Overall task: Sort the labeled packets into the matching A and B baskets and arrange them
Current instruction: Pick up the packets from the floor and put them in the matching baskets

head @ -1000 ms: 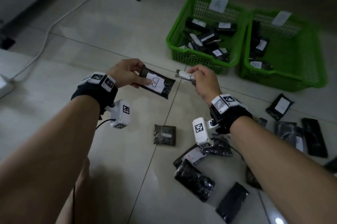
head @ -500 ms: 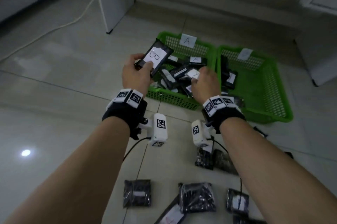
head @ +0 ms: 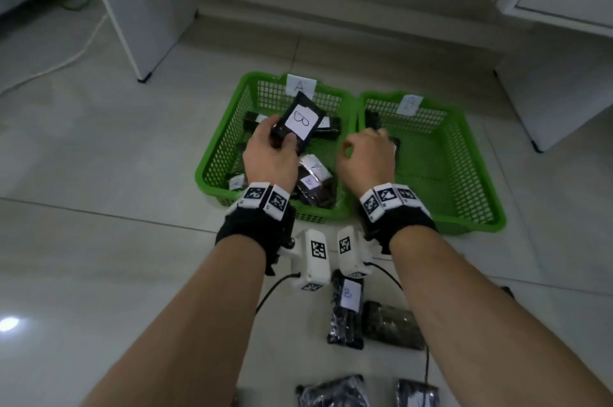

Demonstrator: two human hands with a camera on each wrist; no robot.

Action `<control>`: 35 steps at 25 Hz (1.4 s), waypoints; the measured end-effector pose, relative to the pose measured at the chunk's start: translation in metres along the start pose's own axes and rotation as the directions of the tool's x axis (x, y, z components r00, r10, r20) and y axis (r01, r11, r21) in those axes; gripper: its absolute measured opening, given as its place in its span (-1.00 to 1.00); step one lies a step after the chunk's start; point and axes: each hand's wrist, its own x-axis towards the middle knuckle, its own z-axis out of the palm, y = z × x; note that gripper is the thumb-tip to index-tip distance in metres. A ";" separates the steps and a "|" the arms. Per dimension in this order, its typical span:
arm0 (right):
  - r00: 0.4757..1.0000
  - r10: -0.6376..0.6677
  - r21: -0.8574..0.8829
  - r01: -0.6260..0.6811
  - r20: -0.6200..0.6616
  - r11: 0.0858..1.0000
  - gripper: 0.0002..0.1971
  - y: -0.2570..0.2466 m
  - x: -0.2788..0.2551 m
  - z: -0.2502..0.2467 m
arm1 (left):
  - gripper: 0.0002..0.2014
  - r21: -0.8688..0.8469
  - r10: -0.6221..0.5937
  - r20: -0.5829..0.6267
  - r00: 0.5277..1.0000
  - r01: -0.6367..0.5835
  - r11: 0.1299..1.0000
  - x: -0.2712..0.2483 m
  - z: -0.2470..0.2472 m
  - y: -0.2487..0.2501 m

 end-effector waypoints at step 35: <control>0.923 0.314 0.273 -0.369 0.224 0.889 -0.73 0.151 -0.180 -0.018 | -0.25 0.722 -0.264 0.648 0.714 -0.466 0.512 -0.162 0.010 -0.058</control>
